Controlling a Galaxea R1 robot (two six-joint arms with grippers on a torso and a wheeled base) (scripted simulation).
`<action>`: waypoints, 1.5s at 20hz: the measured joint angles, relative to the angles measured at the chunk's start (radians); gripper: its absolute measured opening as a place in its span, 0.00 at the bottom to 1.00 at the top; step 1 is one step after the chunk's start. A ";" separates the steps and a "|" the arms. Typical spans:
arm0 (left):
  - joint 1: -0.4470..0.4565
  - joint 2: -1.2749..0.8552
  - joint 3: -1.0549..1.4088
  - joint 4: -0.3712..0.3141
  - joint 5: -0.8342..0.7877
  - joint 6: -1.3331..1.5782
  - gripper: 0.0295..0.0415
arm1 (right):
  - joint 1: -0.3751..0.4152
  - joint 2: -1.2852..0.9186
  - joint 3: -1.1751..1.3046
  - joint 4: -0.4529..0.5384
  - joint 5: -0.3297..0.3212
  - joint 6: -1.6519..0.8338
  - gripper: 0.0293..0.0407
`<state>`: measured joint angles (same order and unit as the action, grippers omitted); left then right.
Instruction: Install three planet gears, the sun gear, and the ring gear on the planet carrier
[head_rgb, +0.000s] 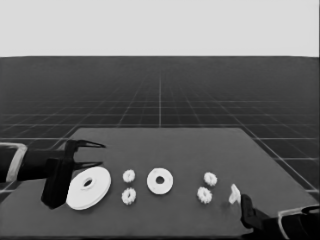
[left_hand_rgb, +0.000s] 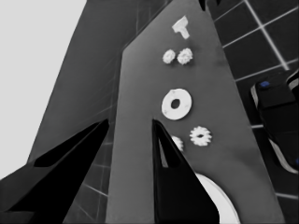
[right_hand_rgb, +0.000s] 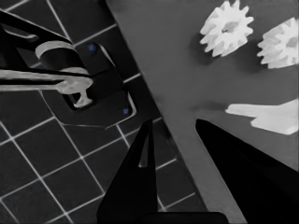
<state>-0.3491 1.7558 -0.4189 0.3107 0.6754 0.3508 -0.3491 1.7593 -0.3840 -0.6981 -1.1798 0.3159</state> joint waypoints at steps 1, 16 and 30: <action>0.071 -0.003 0.071 -0.073 0.049 -0.003 0.00 | -0.054 0.014 0.053 0.076 0.023 -0.003 0.00; 0.466 0.911 -1.105 -0.037 0.773 -1.499 0.75 | -0.006 0.000 -0.003 0.000 0.000 0.000 0.81; 0.530 0.939 -1.183 0.010 0.730 -1.464 0.14 | -0.006 0.000 -0.003 0.000 0.000 0.000 0.81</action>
<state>0.1808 2.6950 -1.6023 0.3205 1.4054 -1.1136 -0.3547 1.7592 -0.3868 -0.6977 -1.1801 0.3159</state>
